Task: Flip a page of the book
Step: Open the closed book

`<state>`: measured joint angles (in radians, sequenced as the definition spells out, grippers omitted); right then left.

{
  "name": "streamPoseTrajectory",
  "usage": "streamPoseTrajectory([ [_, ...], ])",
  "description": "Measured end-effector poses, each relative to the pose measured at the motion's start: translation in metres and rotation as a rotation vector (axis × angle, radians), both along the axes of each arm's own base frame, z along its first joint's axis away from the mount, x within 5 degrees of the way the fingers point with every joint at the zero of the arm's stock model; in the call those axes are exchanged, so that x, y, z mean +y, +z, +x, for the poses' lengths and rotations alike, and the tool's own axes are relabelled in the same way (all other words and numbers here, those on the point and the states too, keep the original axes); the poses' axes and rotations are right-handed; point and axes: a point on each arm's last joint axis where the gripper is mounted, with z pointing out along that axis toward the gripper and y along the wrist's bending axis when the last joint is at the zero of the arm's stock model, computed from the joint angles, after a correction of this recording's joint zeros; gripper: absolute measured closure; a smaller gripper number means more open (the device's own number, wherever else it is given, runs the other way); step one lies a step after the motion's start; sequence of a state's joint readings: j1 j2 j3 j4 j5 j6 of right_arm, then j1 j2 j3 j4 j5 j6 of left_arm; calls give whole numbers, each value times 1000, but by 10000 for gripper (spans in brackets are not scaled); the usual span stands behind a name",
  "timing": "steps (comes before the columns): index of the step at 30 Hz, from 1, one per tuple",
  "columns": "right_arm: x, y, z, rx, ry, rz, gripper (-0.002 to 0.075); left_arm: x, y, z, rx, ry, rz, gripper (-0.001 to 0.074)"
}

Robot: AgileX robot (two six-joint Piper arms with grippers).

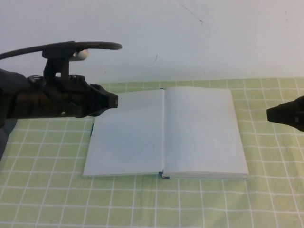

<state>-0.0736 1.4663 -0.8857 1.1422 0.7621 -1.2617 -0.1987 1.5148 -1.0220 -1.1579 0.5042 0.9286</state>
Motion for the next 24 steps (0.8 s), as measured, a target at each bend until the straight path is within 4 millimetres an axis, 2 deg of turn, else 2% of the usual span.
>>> streamPoseTrajectory([
  [3, 0, -11, 5, 37, 3, 1, 319, -1, -18, 11, 42, 37, 25, 738],
  [5, -1, -21, 10, 71, -4, 8, 297, 0, -32, 17, 74, 50, 42, 738],
  [15, 3, -75, 39, 226, -46, 113, 278, -4, -91, 34, 239, 62, 70, 738],
  [18, 6, -86, 50, 248, -42, 123, 278, -4, -100, 36, 267, 67, 67, 738],
  [24, 14, -112, 68, 302, -33, 137, 279, -5, -107, 39, 287, 77, 59, 738],
])
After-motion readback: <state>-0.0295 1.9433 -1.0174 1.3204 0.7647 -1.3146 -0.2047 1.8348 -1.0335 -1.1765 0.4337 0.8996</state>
